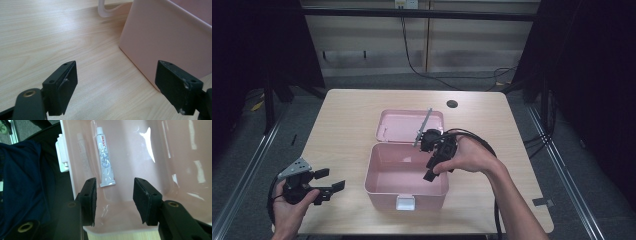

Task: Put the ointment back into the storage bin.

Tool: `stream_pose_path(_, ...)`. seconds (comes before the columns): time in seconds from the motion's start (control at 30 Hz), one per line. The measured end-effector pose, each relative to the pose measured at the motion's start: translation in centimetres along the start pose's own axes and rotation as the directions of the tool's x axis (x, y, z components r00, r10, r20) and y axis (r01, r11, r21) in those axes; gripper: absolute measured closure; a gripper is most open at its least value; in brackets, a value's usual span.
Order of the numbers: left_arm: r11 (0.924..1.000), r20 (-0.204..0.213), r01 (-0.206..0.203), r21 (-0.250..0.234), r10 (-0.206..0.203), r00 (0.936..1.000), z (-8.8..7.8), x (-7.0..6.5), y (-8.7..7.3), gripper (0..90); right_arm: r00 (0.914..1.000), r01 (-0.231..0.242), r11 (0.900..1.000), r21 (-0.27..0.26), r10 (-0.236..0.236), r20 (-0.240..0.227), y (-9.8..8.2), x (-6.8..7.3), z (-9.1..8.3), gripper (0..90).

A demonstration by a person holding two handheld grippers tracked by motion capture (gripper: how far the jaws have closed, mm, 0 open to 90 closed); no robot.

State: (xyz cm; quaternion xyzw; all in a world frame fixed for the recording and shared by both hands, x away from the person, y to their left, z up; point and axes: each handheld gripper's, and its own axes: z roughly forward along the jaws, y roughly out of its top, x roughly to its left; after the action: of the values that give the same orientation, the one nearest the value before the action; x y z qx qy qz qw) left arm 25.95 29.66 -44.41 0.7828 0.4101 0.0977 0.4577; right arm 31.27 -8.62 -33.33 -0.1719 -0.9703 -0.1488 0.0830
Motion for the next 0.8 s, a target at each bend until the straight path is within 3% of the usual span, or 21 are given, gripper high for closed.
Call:
stream_pose_path(0.67,1.0000,-0.001,0.000,0.007,0.000,1.0000,0.1,0.0,0.0,18.3,0.9984,-0.047,0.997,-0.057,0.048,0.028,-4.2,-0.4,-2.3,53.5)
stream_pose_path(0.8,1.0000,-0.003,0.000,0.007,0.000,1.0000,0.1,0.0,0.0,18.3,0.9963,-0.075,0.995,-0.070,0.078,0.036,-5.5,-0.5,-2.7,53.1)
